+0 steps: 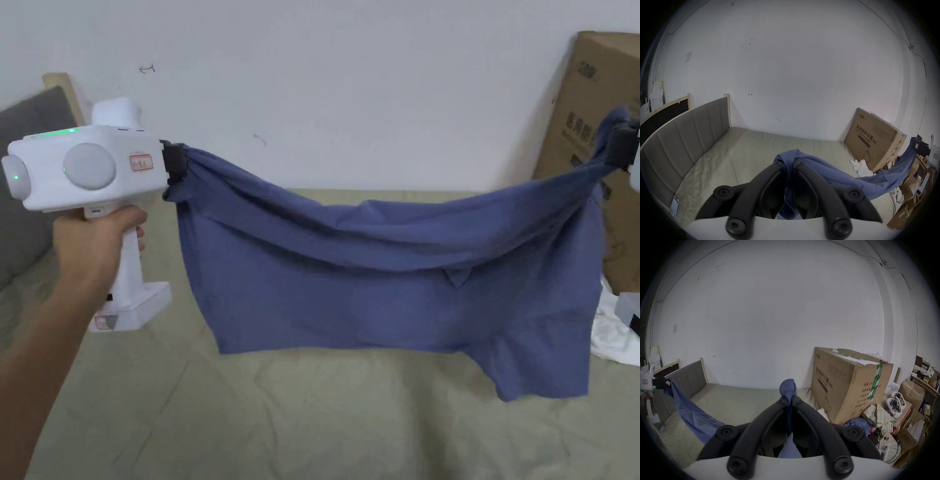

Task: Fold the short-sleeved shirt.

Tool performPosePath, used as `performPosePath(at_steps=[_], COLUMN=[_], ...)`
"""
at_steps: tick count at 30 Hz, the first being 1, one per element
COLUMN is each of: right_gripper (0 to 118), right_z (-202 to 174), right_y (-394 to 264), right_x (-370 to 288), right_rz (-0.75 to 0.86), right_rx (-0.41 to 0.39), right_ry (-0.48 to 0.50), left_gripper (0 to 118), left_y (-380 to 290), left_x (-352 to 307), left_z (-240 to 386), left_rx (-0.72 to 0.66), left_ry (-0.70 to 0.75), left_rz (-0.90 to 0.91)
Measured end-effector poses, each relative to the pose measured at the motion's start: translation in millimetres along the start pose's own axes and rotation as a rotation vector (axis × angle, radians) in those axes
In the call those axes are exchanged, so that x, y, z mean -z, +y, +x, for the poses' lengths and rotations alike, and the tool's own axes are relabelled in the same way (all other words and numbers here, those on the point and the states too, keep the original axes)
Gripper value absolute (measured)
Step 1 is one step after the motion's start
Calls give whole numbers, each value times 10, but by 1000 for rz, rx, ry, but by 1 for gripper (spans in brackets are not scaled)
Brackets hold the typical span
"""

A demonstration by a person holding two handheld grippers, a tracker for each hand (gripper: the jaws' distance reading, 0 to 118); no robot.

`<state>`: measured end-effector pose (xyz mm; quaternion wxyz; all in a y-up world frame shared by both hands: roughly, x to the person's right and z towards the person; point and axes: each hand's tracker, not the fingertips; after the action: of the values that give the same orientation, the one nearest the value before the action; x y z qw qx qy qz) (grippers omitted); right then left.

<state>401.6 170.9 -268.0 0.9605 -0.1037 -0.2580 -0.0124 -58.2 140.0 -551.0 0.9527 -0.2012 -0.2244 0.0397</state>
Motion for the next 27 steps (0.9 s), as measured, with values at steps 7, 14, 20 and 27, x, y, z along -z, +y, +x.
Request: performPosePath(at_steps=[7,14,20,27], right_gripper=[5,5,5,5], right_z=[-128,-310,-471,-581], right_y=[224,-151,-852,-1731], right_x=[347,637,842,792], right_rz=[35,-4,-84,-206], right_rx=[-18,6,28,34], right_ry=[-9,-12,-10,-22], left_gripper=[11,11,11,11], left_y=[396,189,-465,-1321], left_x=[437,936,1165,1086], left_z=[-19,-138,-259,-387], left_rx=[32,79,75,67], left_ry=[20,61,75,79], left_rz=[16,-38,-110,-215])
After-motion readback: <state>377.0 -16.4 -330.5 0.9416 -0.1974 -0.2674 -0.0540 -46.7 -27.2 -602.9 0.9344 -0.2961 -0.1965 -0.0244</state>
